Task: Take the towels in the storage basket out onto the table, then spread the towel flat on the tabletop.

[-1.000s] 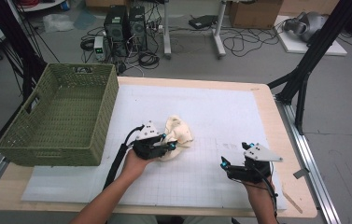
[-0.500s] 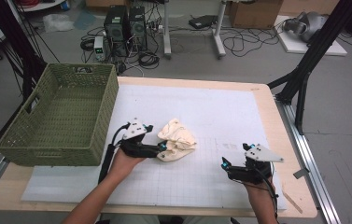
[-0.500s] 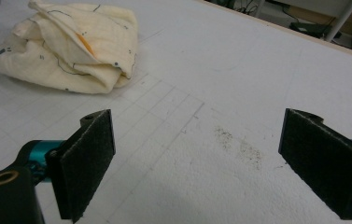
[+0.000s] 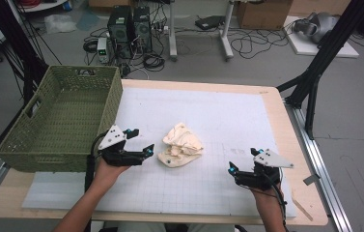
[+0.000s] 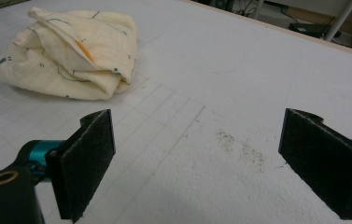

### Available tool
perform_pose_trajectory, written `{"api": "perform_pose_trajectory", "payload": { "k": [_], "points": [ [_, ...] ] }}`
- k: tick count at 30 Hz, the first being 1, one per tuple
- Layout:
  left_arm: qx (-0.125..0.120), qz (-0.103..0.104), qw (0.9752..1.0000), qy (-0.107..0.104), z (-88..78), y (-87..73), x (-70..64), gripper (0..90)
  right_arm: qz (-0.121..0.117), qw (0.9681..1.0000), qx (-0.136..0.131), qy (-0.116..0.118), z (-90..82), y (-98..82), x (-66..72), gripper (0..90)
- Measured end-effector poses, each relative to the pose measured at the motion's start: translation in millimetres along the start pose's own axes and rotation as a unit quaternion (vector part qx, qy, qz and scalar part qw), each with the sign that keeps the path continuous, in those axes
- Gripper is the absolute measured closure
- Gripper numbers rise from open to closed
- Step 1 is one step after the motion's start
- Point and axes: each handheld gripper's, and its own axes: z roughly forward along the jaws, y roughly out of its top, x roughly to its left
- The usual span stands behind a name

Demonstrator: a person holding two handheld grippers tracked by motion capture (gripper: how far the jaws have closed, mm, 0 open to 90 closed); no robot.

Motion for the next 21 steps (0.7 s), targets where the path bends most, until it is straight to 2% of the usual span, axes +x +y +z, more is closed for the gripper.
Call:
{"api": "perform_pose_trajectory", "payload": {
  "k": [8,13,21],
  "points": [
    [-0.004,-0.006,0.9999,0.008,-4.6,-0.4,2.5,18.4,0.002,1.0,0.002,0.006,2.2,0.6,0.9,10.0],
    [0.004,-0.004,1.0,0.0,-2.9,-1.2,0.6,18.3,0.001,1.0,0.001,0.004,3.7,0.9,-0.8,10.0],
    [0.006,-0.011,0.9999,0.01,-4.5,-1.6,5.2,18.4,-0.002,1.0,0.001,0.009,6.1,2.4,0.5,10.0]
  ]
}}
